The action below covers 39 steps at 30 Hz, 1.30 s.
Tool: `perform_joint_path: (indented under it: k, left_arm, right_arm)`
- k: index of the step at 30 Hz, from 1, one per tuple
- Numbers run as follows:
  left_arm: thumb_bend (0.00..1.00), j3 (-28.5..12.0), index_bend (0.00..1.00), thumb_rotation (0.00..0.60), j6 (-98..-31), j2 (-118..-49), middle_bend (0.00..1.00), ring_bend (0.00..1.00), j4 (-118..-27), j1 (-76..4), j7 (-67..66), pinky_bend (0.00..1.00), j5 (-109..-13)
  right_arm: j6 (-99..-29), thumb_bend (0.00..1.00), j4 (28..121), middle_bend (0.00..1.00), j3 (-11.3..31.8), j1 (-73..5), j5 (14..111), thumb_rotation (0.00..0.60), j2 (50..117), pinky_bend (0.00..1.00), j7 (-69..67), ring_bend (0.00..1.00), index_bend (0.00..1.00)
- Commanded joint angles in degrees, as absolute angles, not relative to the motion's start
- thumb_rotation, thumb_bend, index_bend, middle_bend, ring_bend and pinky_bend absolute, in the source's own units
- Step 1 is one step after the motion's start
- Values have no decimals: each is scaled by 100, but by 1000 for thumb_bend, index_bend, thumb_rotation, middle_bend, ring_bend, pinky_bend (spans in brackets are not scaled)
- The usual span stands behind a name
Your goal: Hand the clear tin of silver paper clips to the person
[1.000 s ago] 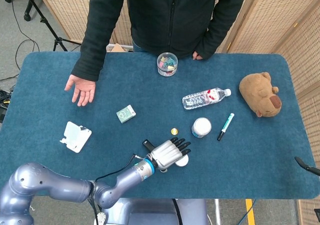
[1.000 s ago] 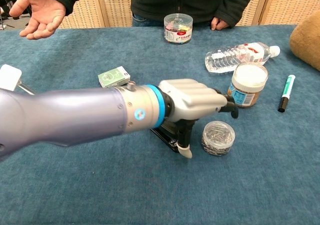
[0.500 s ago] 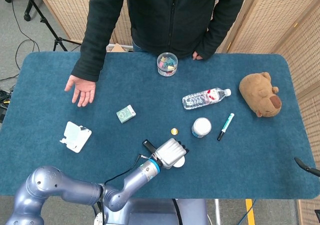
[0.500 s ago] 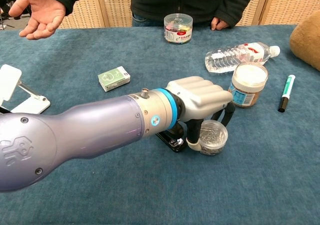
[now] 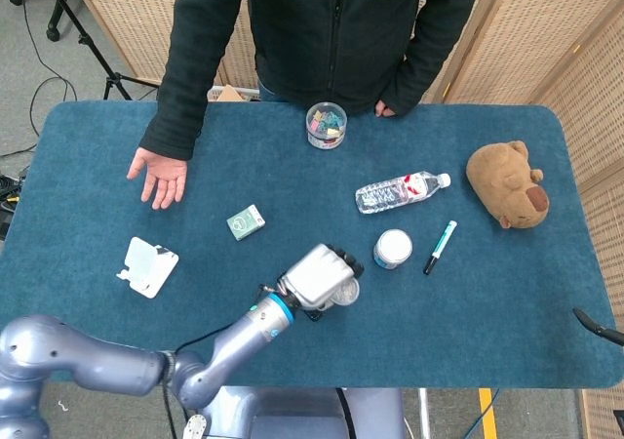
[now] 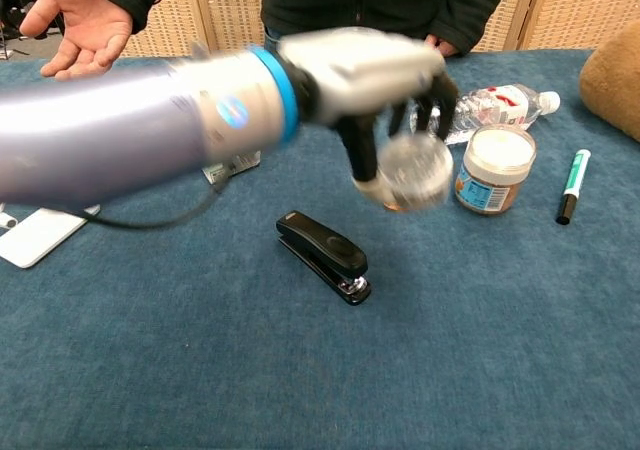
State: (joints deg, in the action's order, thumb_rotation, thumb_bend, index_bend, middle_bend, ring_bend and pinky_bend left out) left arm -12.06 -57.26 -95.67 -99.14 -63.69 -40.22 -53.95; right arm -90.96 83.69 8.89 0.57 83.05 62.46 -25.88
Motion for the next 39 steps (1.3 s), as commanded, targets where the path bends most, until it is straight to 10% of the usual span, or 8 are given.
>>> perform_joint_path:
  k: [1, 14, 32, 35, 39]
  left_arm:
    - [366, -1273, 707, 600, -6299, -8604, 585, 427, -10719, -5929, -3965, 530, -5774]
    - [348, -751, 707, 600, -7700, -6779, 585, 427, -10643, -4188, -2552, 530, -6684]
    - [318, -1325, 704, 600, -6739, -7573, 578, 425, -8498, -4083, -1006, 530, -5993]
    - [283, -1371, 550, 600, -6692, -7675, 404, 325, -8353, -4098, -824, 515, -6110]
    - [154, -1414, 90, 600, -6681, -7730, 16, 9, -8264, -4065, -742, 205, -6138]
  right_arm:
    - [-9111, 0, 8384, 0, 882, 63, 8326, 600, 6238, 0, -2597, 0, 0]
    - [-9132, 0, 8472, 0, 824, 64, 8439, 600, 6198, 0, -2580, 0, 0]
    - [-9051, 0, 8491, 0, 788, 23, 8433, 600, 6224, 0, -2494, 0, 0]
    - [-9027, 0, 8479, 0, 783, 11, 8429, 600, 6232, 0, -2484, 0, 0]
    - [-9017, 0, 8475, 0, 782, 6, 8423, 600, 6238, 0, -2480, 0, 0]
